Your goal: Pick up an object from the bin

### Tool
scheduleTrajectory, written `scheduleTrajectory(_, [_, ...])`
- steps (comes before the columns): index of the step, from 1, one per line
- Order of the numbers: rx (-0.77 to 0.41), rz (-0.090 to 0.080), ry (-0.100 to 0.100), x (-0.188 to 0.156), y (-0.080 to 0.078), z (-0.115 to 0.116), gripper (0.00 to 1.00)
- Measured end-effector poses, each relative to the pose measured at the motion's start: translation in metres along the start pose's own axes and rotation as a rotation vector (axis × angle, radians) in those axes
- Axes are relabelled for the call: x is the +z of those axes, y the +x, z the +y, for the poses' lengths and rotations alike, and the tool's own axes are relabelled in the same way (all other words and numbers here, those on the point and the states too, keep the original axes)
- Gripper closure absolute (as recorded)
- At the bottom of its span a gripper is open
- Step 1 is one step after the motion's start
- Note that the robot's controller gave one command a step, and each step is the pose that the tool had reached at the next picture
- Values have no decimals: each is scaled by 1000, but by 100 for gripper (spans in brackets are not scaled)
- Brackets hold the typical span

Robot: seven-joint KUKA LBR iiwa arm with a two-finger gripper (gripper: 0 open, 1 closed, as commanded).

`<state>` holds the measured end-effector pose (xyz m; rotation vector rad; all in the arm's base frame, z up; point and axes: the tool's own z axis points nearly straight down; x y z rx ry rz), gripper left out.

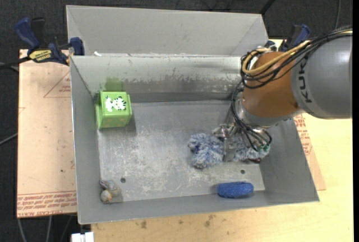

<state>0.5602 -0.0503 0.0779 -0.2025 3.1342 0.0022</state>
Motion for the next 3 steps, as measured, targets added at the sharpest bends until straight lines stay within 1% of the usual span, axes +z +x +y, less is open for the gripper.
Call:
scheduleTrajectory(1, [-45,-2,1,-86,6,-10,100])
scheduleTrajectory(2, [-45,-2,1,-86,6,-10,100])
scheduleTrajectory(3, [-45,-2,1,-188,-7,-8,100])
